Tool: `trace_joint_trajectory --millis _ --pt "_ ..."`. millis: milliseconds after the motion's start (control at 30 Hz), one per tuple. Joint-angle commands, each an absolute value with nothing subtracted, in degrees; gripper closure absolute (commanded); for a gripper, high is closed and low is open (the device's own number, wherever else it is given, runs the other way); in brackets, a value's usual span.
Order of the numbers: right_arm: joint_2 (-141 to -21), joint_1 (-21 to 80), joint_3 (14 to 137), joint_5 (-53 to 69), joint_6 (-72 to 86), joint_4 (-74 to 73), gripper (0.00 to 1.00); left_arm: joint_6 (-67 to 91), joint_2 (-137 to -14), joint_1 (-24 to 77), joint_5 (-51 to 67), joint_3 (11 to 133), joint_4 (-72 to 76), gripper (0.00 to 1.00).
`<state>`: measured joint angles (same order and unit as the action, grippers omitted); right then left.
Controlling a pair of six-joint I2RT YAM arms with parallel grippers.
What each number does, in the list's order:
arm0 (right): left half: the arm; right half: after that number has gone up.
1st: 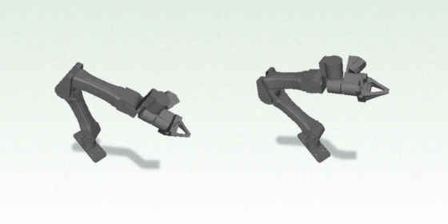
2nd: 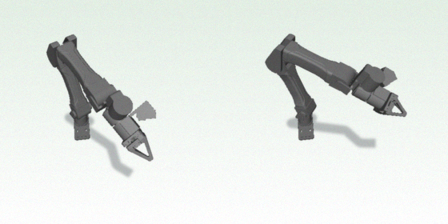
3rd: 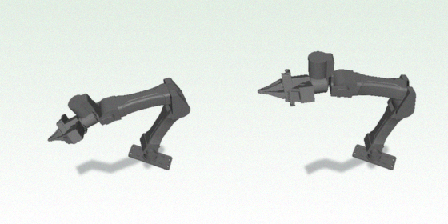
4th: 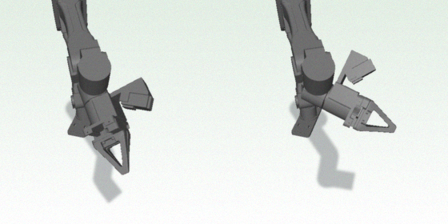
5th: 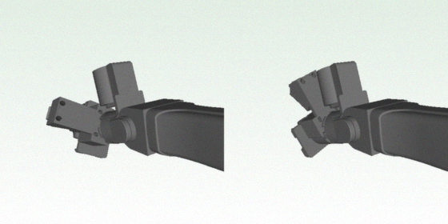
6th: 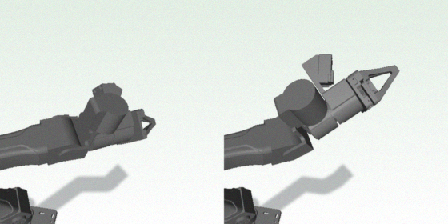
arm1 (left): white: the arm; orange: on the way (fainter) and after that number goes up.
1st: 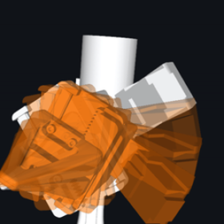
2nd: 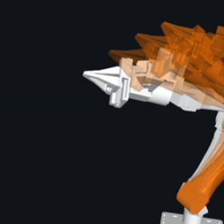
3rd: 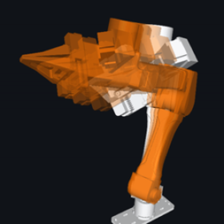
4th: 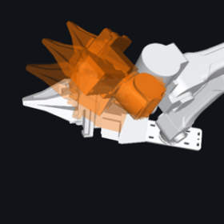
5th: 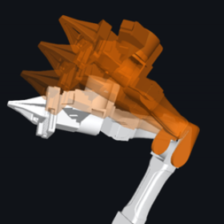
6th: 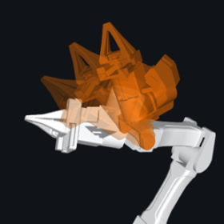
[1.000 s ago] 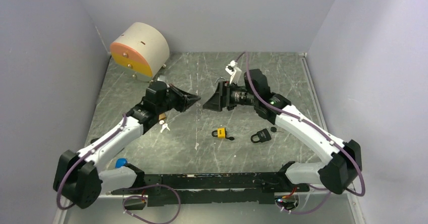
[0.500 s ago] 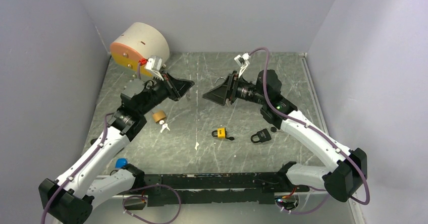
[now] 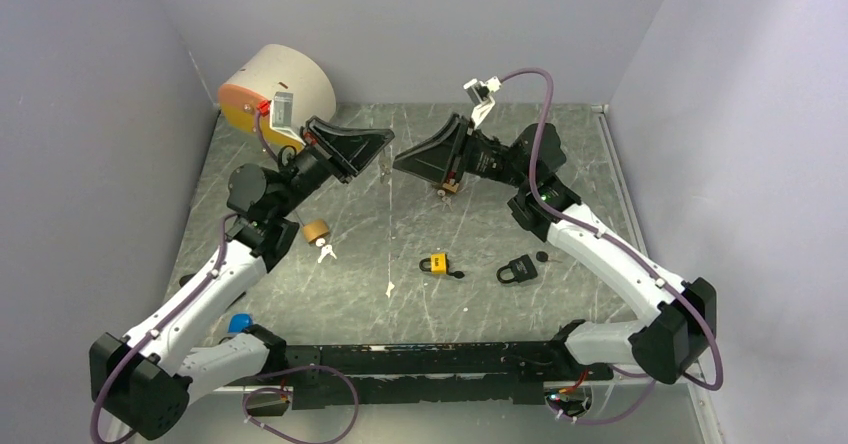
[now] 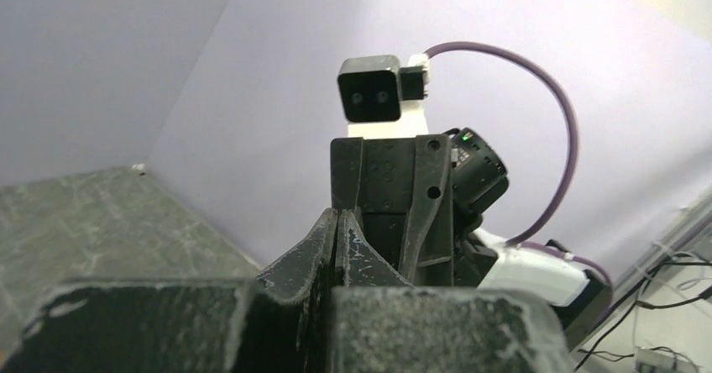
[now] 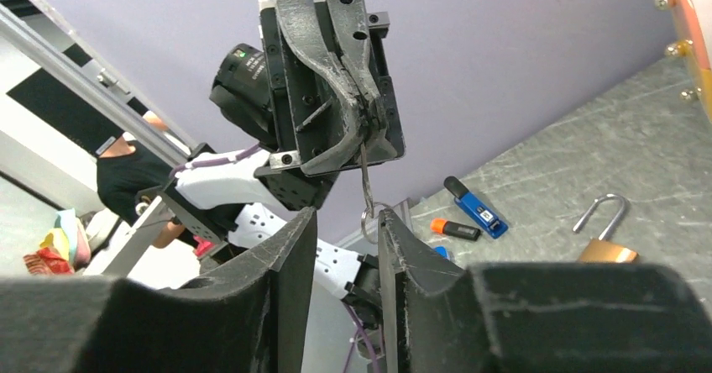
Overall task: Unlock with the key
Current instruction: Pick up the key from the center of the board.
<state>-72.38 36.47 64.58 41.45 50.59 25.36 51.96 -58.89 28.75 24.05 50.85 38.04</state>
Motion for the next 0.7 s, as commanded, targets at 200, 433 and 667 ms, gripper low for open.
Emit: trace_joint_trajectory --millis 200,433,667 --pt "-73.88 36.99 68.99 41.68 51.73 31.24 0.68 60.32 -60.53 29.0 23.31 49.67 51.86 0.97" --pt "-75.33 37.51 69.65 41.75 52.55 32.14 0.77 61.39 -60.86 29.0 22.74 48.9 53.48 0.97" --pt "-76.56 38.19 71.29 41.9 52.09 31.91 0.81 62.37 -60.78 29.05 22.07 47.85 54.84 0.97"
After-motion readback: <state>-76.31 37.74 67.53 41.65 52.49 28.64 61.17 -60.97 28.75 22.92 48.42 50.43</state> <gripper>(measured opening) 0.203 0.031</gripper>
